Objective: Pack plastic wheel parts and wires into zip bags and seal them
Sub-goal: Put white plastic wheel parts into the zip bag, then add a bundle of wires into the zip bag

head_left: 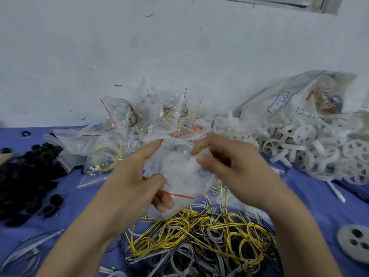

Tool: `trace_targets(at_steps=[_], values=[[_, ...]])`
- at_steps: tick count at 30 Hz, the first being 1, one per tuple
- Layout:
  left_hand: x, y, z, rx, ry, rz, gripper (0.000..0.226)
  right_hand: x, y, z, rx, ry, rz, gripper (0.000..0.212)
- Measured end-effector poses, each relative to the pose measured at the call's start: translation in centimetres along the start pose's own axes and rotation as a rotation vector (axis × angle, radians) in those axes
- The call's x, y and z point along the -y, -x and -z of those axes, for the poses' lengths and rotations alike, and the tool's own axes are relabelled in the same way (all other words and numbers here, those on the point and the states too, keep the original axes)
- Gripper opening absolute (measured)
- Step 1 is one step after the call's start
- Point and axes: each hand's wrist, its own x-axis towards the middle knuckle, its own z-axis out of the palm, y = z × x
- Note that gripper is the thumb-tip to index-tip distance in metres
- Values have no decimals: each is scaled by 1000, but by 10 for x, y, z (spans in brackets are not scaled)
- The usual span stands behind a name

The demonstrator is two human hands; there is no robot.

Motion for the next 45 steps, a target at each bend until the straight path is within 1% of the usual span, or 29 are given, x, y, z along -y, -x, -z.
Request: trace_targets(at_steps=[1, 2, 3, 4, 5, 6, 8, 9, 10, 11, 13, 14, 15, 16, 18, 20, 22, 24, 25, 27, 30, 35, 38, 40, 42, 44, 45], values=[[-1, 0, 0, 0, 5, 8, 68, 0, -1, -2, 0, 98, -12, 13], [-1, 0, -1, -3, 9, 11, 70, 1, -1, -4, 11, 119, -23, 19], [0, 0, -3, -17, 13, 10, 72, 4, -1, -4, 17, 86, -24, 28], [0, -1, -3, -46, 20, 5, 72, 6, -1, -3, -4, 0, -15, 35], [1, -2, -3, -89, 35, -2, 71, 7, -1, 0, -66, -99, -2, 34], [1, -3, -2, -135, 58, -14, 68, 5, -2, 4, -165, -169, 13, 27], [4, -6, 1, -211, 95, -37, 63, -8, -4, 14, -373, -174, -7, 12], [5, -7, 3, -238, 102, -41, 62, -18, -5, 18, -415, -136, -65, 11], [5, -8, 4, -256, 109, -44, 61, -30, -5, 20, -387, -67, -159, 13], [6, -9, 4, -271, 116, -47, 59, -42, -5, 20, -275, 45, -276, 13], [9, -11, 6, -308, 126, -53, 57, -62, -2, 13, 112, 262, -479, 13], [9, -11, 7, -332, 132, -57, 56, -69, -2, 6, 294, 303, -515, 15], [10, -11, 8, -356, 138, -64, 55, -73, -3, -3, 425, 296, -499, 18], [10, -11, 9, -377, 146, -72, 55, -76, -5, -14, 499, 262, -442, 20], [10, -11, 11, -405, 151, -92, 58, -77, -9, -42, 530, 186, -329, 22], [10, -11, 13, -413, 146, -100, 60, -79, -12, -73, 495, 194, -290, 24], [11, -11, 13, -415, 143, -95, 60, -85, -10, -98, 457, 286, -341, 25], [12, -12, 13, -410, 139, -87, 61, -89, -6, -112, 456, 320, -393, 20], [12, -12, 12, -408, 138, -85, 60, -90, -6, -115, 453, 328, -399, 17], [13, -14, 11, -404, 154, -77, 59, -92, -8, -114, 430, 358, -395, 19], [14, -14, 10, -402, 160, -47, 64, -91, -13, -102, 331, 384, -391, 19], [13, -13, 11, -383, 137, -62, 58, -94, -17, -58, -19, 259, -469, 8], [12, -13, 11, -365, 116, -76, 61, -96, -16, -37, -189, 169, -475, 11], [13, -13, 10, -362, 123, -76, 61, -97, -18, -25, -367, 36, -473, 11], [12, -13, 8, -354, 125, -61, 60, -93, -17, -13, -552, -223, -481, 14], [12, -12, 6, -341, 130, -40, 60, -81, -14, 0, -652, -496, -465, 20], [12, -12, 4, -327, 125, -29, 62, -72, -12, 6, -654, -595, -446, 23]])
